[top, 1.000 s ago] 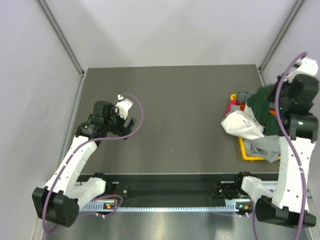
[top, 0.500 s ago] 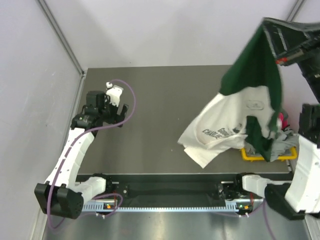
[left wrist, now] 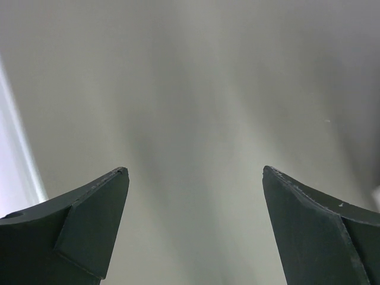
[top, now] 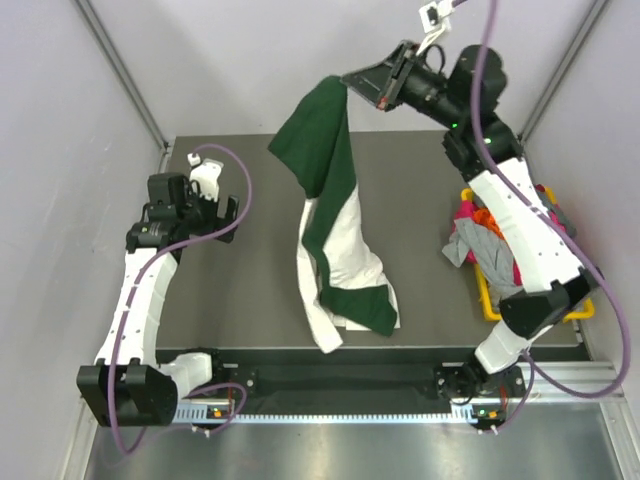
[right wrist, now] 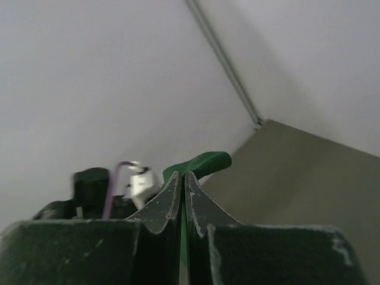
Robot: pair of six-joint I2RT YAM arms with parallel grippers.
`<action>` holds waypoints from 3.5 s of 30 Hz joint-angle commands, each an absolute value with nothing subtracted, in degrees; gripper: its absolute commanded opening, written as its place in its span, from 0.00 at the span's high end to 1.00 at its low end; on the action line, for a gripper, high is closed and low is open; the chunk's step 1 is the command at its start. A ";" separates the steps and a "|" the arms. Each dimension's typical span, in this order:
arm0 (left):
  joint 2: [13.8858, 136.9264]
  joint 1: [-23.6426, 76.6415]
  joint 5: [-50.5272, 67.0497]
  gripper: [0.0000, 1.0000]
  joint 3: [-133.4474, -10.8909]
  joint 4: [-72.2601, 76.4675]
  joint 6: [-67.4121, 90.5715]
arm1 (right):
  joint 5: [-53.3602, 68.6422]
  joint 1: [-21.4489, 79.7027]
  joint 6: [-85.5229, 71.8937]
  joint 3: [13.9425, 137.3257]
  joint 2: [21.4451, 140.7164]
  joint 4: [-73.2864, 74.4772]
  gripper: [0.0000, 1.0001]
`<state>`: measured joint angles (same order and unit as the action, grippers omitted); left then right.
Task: Fold and stack the t-shirts
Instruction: Move the tshirt to the center of the board, then flatten the tshirt out
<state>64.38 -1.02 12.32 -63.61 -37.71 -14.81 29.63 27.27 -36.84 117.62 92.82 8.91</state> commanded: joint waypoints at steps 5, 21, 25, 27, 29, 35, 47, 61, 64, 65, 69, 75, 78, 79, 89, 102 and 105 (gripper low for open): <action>64.94 -0.18 27.07 0.01 -61.09 -37.53 -18.89 | 15.04 17.59 -28.22 113.10 100.96 16.05 0.86; 82.52 23.46 27.42 0.01 -51.77 -39.29 -25.84 | -9.32 37.26 -19.31 68.93 82.81 24.17 0.13; 87.52 27.59 25.76 0.01 -50.54 -34.37 -23.47 | -7.39 41.38 -23.90 57.68 83.14 22.85 0.13; 89.46 29.26 25.75 0.01 -50.62 -32.44 -22.77 | -7.12 42.53 -25.57 55.29 83.93 22.06 0.14; 91.57 30.58 25.40 0.02 -50.80 -31.30 -22.24 | -5.29 43.42 -26.54 52.74 84.37 20.40 0.19; 95.62 31.12 24.35 0.70 -52.73 -32.51 -22.06 | -0.97 43.77 -28.56 48.26 85.69 14.07 0.68; 92.55 4.61 7.66 1.00 -62.38 -25.06 -21.70 | -4.66 35.96 -27.78 43.25 79.02 14.15 1.00; 109.06 0.44 -4.14 0.76 -85.86 -19.24 -26.89 | -6.67 25.93 -24.71 54.81 93.07 10.25 0.62; 106.90 0.79 3.64 0.42 -87.19 -23.72 -25.84 | -10.62 27.77 -23.21 58.79 91.59 14.57 0.40; 105.13 0.79 6.21 0.34 -85.36 -25.04 -25.32 | -16.81 30.64 -23.03 59.06 90.45 15.46 0.32; 93.01 0.70 21.14 0.27 -73.68 -28.12 -28.10 | -28.19 39.97 -21.28 57.05 82.38 17.76 0.18; 82.44 1.23 28.66 0.35 -56.08 -30.05 -33.57 | -17.94 52.37 -20.91 51.06 83.48 11.52 0.21; 85.86 1.23 23.41 0.36 -54.84 -31.20 -32.09 | -17.84 55.89 -21.45 52.99 88.48 11.08 0.21; 88.31 1.23 22.51 0.35 -55.02 -31.72 -31.65 | -18.19 56.33 -21.36 54.39 89.81 11.07 0.21; 94.40 1.23 20.04 0.48 -52.82 -27.69 -29.62 | -21.18 57.39 -21.53 59.94 101.34 15.38 0.51; 88.69 0.44 15.92 1.00 -51.85 -30.14 -30.06 | -22.94 55.29 -23.29 57.83 83.97 20.30 1.00; 80.72 -4.47 16.00 1.00 -52.99 -33.64 -31.63 | -22.85 53.97 -23.47 57.74 76.41 23.98 1.00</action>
<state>88.92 -0.56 17.34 -52.21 -30.22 -30.11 -21.12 55.20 -22.70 57.23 84.88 20.62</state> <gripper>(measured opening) 0.025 0.018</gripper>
